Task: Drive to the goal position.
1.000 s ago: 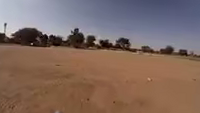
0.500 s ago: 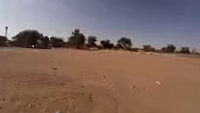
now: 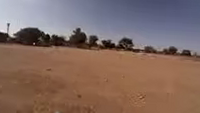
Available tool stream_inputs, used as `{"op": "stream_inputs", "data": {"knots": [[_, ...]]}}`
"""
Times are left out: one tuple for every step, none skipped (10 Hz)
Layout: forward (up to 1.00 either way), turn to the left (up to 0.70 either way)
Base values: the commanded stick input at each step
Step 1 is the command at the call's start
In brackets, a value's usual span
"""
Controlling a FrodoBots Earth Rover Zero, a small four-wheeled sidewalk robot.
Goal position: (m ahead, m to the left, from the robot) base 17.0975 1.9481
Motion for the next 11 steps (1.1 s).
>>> {"op": "stream_inputs", "data": {"knots": [[0.7,0.0],[0.7,0.0],[0.7,0.0],[0.7,0.0],[0.7,0.0],[0.7,0.0],[0.7,0.0],[0.7,0.0],[0.7,0.0],[0.7,0.0],[0.7,0.0]]}}
